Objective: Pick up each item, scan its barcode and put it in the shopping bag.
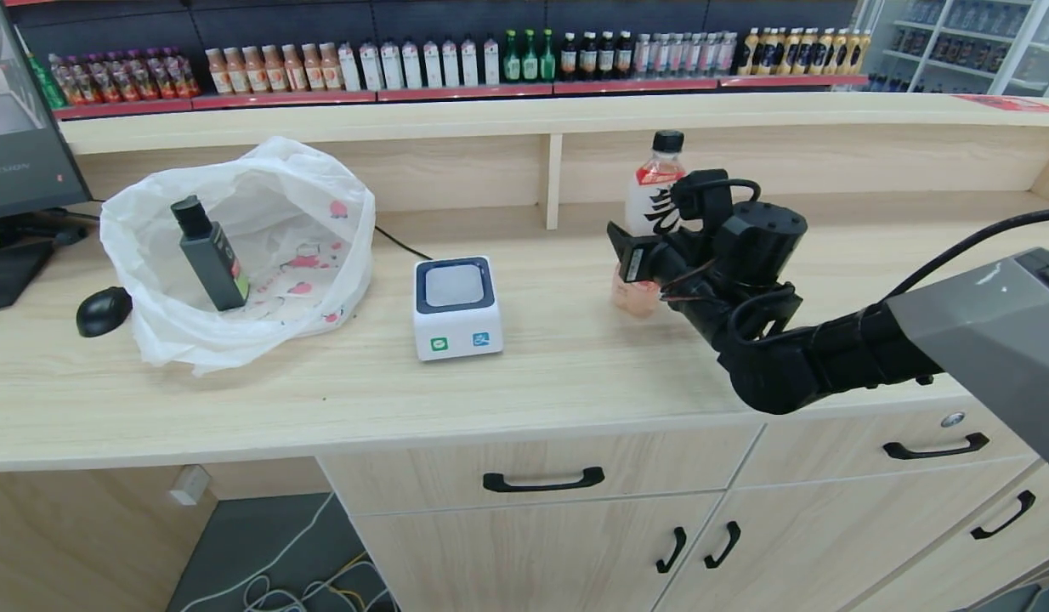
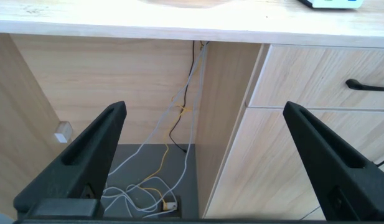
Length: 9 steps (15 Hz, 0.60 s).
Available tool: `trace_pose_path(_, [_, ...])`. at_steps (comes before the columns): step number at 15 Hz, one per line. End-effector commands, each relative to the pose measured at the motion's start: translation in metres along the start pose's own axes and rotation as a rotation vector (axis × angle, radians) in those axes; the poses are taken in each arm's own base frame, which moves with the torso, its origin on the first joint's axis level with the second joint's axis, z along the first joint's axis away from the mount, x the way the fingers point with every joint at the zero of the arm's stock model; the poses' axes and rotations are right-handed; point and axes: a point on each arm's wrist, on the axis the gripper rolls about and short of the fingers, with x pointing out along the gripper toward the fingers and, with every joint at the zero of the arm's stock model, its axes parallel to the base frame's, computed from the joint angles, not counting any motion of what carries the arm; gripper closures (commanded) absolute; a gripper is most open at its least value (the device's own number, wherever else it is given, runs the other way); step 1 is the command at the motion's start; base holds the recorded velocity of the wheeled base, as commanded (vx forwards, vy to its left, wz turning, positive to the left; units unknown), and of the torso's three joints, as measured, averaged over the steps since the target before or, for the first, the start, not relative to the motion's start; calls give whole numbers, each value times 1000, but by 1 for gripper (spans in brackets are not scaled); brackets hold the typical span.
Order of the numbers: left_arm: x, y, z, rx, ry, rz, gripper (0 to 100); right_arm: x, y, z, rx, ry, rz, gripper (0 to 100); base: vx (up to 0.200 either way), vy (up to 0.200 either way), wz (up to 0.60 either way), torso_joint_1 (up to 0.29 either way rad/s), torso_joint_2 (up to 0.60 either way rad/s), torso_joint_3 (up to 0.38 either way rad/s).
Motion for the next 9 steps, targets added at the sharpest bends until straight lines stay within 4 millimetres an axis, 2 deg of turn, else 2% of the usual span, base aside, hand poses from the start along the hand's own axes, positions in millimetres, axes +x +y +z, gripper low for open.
trace_pose_path(1, [0,0,0,0,0,-2,0,-1,0,4,1,-9,1,100,0,0,0,0,0,0])
trace_pose_path(5, [0,0,0,0,0,0,0,-3,-1,15,3,-30,0,100,0,0,0,0,0,0])
trace_pose_path(9, [0,0,0,0,0,0,0,-11,0,40,-6,-75,3,100,0,0,0,0,0,0])
